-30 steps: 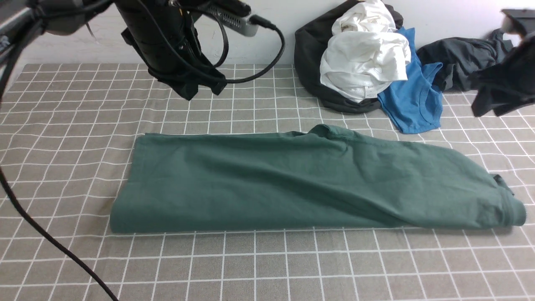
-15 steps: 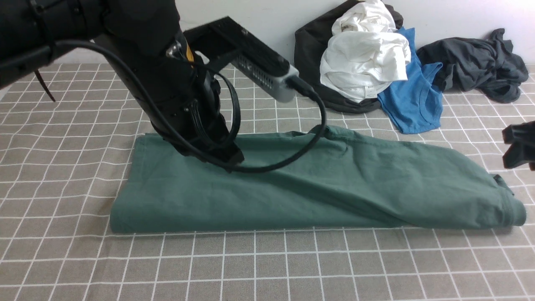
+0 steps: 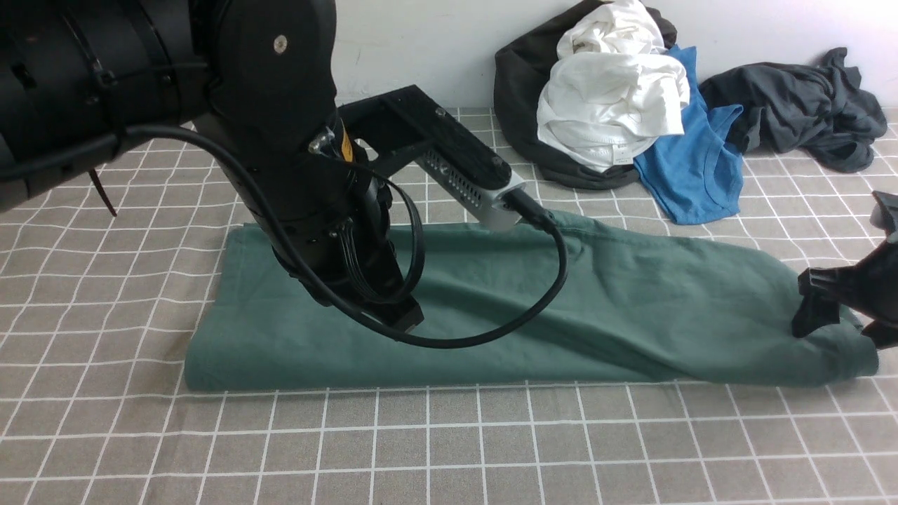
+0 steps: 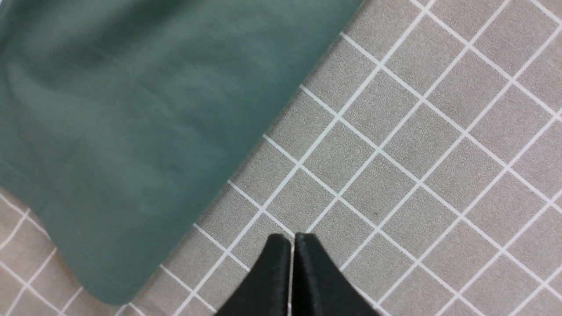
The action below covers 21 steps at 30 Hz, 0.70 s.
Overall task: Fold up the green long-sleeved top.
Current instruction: Use the right arm to clamp the right edge of the fabric
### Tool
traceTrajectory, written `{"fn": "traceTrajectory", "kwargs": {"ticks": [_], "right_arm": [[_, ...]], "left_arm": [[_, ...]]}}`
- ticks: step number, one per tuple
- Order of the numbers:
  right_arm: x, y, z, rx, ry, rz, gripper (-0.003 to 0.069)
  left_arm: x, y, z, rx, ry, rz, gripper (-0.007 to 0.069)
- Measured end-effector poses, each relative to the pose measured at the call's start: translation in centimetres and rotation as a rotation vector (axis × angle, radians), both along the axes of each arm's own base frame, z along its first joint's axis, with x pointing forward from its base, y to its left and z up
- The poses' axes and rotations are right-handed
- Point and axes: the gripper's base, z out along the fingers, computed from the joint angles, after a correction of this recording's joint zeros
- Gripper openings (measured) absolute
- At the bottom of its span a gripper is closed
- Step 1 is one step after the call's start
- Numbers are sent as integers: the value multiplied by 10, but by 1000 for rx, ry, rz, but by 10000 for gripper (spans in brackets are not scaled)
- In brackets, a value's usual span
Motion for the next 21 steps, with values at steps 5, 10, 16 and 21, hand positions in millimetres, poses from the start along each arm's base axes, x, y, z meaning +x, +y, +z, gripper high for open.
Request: {"fn": "traceTrajectory", "kwargs": {"ticks": [5, 10, 16, 21], "right_arm": [[4, 12, -2, -34, 2, 56, 576], [8, 29, -2, -75, 0, 110, 509], [9, 38, -1, -133, 18, 135, 269], [0, 30, 12, -258, 64, 170, 46]], "left_arm": [[0, 0, 0, -2, -5, -1, -7], [1, 0, 0, -3, -8, -2, -7], [0, 0, 0, 1, -4, -2, -7], [0, 0, 0, 6, -5, -3, -7]]}}
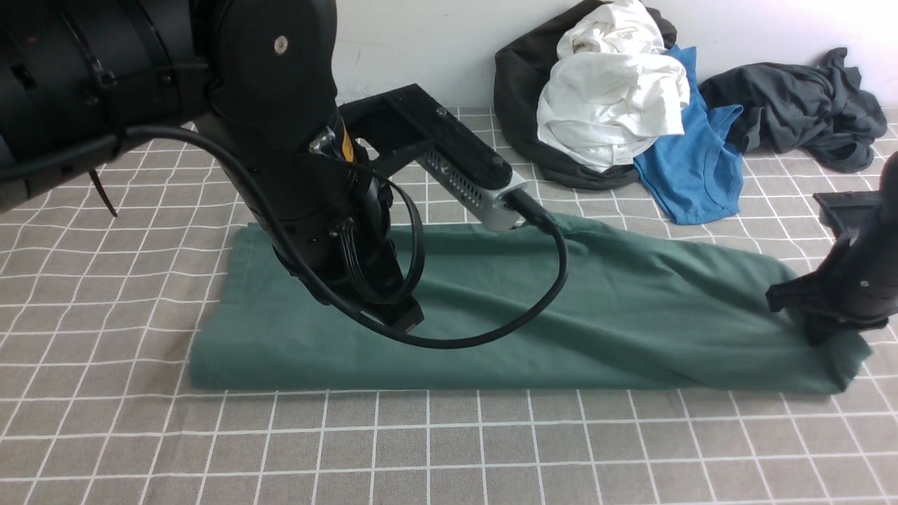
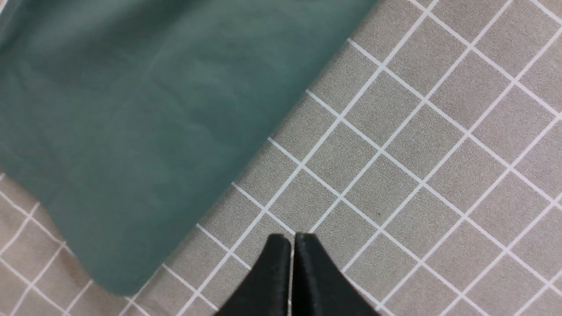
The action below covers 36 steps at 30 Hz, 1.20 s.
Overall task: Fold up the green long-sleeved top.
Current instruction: Use the right arm to clamp the right edge of the fabric, then use the right arm to drag the right edge of the fabric to the left and folds it over the left edge
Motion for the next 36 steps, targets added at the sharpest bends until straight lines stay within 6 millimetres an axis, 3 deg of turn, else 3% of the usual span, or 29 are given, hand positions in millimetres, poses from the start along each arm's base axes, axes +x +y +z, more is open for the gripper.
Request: {"fn": "traceTrajectory", "kwargs": {"ticks": [5, 6, 7, 10, 14, 18, 19, 20, 25, 28, 31, 33, 36], "right_arm": [[-9, -10, 43, -142, -83, 24, 46], [-15, -13, 69, -181, -154, 12, 46], [-15, -13, 69, -184, -154, 12, 46], [-28, -6, 125, -198, -292, -1, 46], [-35, 27, 173, -152, -386, 78, 46], [-38, 90, 219, -47, -470, 268, 46], [-39, 97, 220, -34, -472, 289, 46], [-40, 123, 228, 15, -491, 357, 46], [-37, 208, 226, 145, -491, 544, 46], [-27, 261, 203, 205, -450, 633, 46], [-17, 302, 177, 255, -408, 685, 46], [-11, 326, 161, 295, -389, 705, 46], [-1, 347, 136, 332, -349, 709, 46]], "left_arm": [[2, 3, 1, 34, -27, 0, -7], [2, 7, 4, 54, -54, 1, -7], [2, 7, 5, 57, -57, 1, -7], [-5, 19, 22, 72, -136, 25, -7], [-18, 34, 45, 41, -218, 84, -7], [-46, 57, 68, -17, -286, 130, -7], [-48, 58, 69, -19, -288, 130, -7], [-59, 66, 73, -35, -304, 136, -7], [-96, 95, 80, -82, -344, 162, -7], [-115, 109, 83, -119, -368, 188, -7], [-129, 119, 85, -147, -392, 198, -7], [-139, 126, 84, -162, -406, 201, -7], [-147, 132, 82, -172, -413, 202, -7]]}}
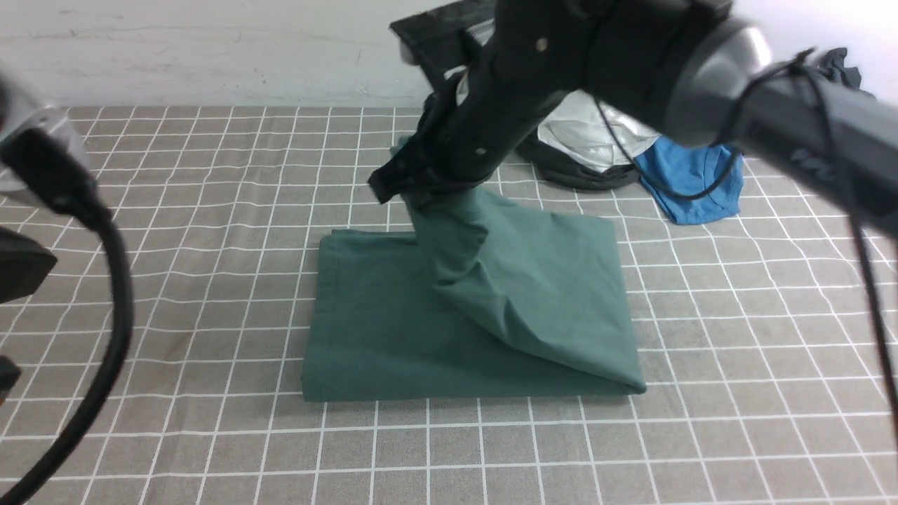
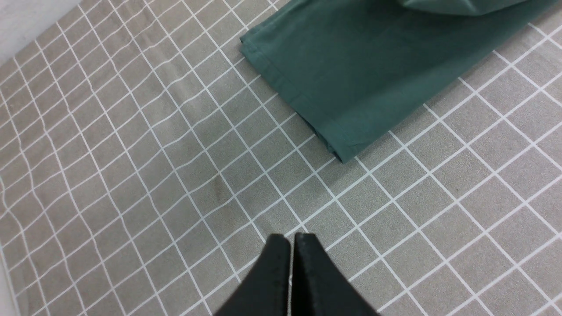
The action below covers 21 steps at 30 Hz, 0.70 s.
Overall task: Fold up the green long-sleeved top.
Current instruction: Use the right arm to drag the right edge of the fabric to the left and folds it over the left edge
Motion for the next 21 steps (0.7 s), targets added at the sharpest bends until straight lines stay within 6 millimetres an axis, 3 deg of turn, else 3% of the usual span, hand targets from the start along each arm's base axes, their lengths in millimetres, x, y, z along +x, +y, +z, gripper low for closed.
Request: {"fn": "traceTrajectory", "kwargs": {"ticks": [1, 4, 7, 8, 15, 18, 21], "right_arm": [[6, 7, -14, 5, 25, 1, 46], [12, 15, -30, 19, 59, 0, 55], [17, 24, -46, 55, 109, -2, 112], [17, 28, -49, 86, 133, 0, 174], [16, 28, -15, 103, 85, 42, 465], [18, 19, -4, 3, 23, 38, 503], [21, 10, -5, -100, -3, 3, 503]], "left_arm": [[-3, 2, -1, -5, -2, 0, -7], [-7, 4, -2, -11, -4, -2, -7], [-9, 6, -5, -12, 2, -1, -7], [-9, 5, -8, -8, 10, -2, -7], [-7, 4, -18, 12, 40, -3, -7], [-7, 4, -18, 11, 39, -3, -7], [-7, 4, -18, 11, 39, -3, -7]]}}
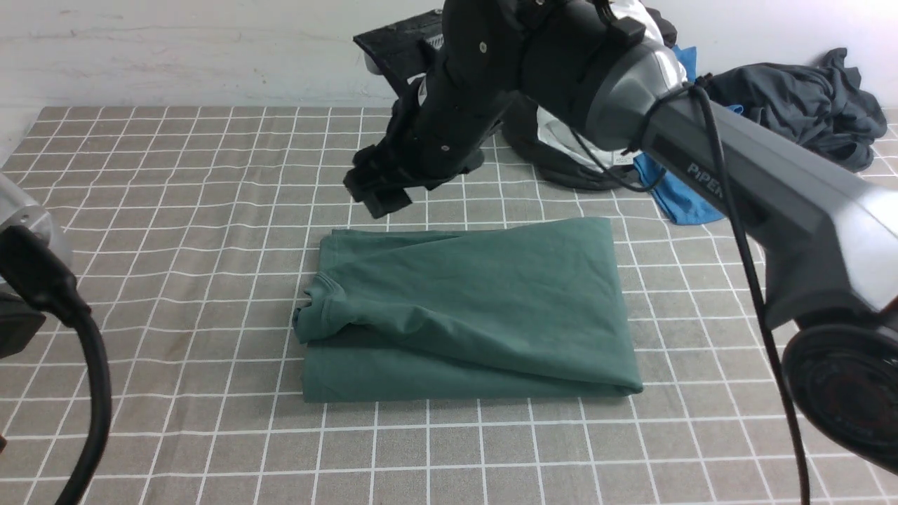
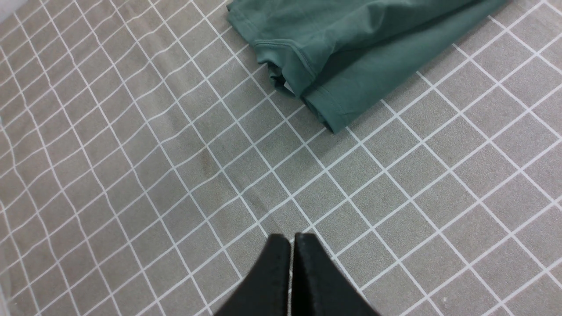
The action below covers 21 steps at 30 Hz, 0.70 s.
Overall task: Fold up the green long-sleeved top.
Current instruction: Use the right arm to drag the right edge of the fabric to the left and folds it over the left edge
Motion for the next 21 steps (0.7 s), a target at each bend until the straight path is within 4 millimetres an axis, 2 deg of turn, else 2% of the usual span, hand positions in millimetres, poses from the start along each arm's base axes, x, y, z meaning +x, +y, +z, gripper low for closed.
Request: {"fn": "traceTrajectory", "kwargs": {"ticks": [5, 10, 14, 17, 21], "right_arm": [[4, 2, -25, -38, 65, -51, 465], [-7, 36, -85, -10, 243, 33, 413], [-18, 54, -115, -30, 300, 97, 406], [-19, 54, -116, -32, 301, 101, 405], [-17, 51, -108, -38, 273, 101, 405]], "left_arm": [[0, 0, 0, -1, 0, 1, -7], [0, 0, 0, -1, 0, 1, -7], [0, 0, 0, -1, 1, 1, -7], [0, 0, 0, -2, 1, 2, -7], [0, 0, 0, -3, 1, 3, -7]]}}
